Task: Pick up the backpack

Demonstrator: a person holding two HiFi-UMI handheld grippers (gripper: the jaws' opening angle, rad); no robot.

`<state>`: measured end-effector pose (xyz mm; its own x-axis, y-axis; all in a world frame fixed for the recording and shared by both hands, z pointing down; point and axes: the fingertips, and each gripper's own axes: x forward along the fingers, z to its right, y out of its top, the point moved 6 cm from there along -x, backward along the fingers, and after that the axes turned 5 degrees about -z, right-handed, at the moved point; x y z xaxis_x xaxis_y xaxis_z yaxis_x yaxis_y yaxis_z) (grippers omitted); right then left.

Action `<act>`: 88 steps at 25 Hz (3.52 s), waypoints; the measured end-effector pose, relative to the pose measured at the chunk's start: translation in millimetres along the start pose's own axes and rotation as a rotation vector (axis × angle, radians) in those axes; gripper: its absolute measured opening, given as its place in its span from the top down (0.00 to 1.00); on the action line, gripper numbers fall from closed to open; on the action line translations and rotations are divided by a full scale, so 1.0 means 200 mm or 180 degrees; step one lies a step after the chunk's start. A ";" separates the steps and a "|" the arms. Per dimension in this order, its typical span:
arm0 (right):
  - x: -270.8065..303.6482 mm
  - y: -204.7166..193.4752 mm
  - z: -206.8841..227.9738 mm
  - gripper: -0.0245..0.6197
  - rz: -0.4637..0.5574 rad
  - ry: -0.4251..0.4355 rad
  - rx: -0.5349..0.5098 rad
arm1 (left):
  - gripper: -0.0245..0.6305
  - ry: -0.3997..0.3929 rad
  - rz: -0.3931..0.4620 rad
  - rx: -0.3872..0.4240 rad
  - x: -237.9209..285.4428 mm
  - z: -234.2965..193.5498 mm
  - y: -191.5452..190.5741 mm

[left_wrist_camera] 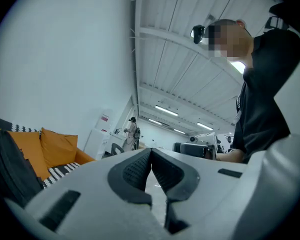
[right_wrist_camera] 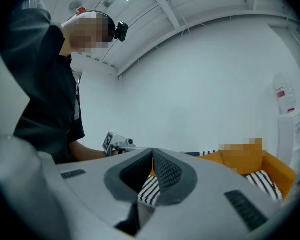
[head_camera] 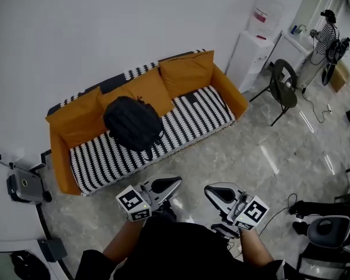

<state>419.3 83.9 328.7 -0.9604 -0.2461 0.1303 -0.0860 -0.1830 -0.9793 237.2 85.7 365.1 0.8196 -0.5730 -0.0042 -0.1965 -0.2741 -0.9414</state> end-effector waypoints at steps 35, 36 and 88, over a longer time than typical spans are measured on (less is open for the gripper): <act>1.06 0.38 1.31 0.92 -0.0110 0.2263 -0.0097 | 0.93 0.2218 0.0194 -0.0082 0.16 -0.79 0.35; 1.09 0.38 1.32 0.92 -0.0112 0.2330 -0.0101 | 0.93 0.2315 0.0238 -0.0115 0.14 -0.79 0.34; 3.18 -0.28 1.57 0.81 -0.1710 0.2262 -0.0449 | 0.79 0.3423 0.0200 -0.1145 -1.12 -2.33 -0.31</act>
<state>-104.0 -360.7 514.6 -0.7146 0.4937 0.4956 -0.5573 0.0264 -0.8299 -185.4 -129.3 582.5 -0.0505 -0.9120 0.4070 -0.5063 -0.3279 -0.7976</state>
